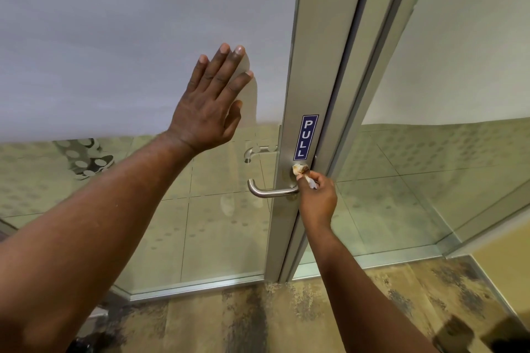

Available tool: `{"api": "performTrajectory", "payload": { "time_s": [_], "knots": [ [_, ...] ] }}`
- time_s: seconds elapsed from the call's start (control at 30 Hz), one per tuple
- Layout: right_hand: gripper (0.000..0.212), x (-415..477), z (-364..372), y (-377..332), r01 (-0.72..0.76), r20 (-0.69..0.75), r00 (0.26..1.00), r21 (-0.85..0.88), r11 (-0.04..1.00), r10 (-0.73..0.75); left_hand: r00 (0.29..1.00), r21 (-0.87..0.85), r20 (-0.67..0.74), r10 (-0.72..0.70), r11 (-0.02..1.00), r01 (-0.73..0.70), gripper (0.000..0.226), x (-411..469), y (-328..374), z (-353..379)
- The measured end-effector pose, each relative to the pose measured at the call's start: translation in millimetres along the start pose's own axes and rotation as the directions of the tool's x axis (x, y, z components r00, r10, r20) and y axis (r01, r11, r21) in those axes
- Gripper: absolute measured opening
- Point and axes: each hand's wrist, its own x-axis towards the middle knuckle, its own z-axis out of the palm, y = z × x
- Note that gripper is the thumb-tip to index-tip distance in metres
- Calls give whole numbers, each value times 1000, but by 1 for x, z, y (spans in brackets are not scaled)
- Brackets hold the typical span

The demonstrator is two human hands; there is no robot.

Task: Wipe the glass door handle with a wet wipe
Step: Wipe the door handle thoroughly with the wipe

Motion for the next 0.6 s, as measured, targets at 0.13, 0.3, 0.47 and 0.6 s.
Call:
{"api": "performTrajectory", "payload": {
  "time_s": [0.13,0.3,0.47,0.6],
  "knots": [
    [7,4,6,12,-252,22,967,245,936,254,999,43,-26,19,999,-18,61,1,-1,3],
    [15,3,4,17,-612,310,778,573,545,547,999,82,-45,26,996,-22,61,0,-2,7],
    [11,-1,19,20,-628,196,746,527,573,637,999,102,-39,31,994,-27,62,0,-3,8],
    [18,-2,28,25,-536,6,771,546,644,637,999,115,-37,37,993,-33,62,0,-3,7]
  ]
}}
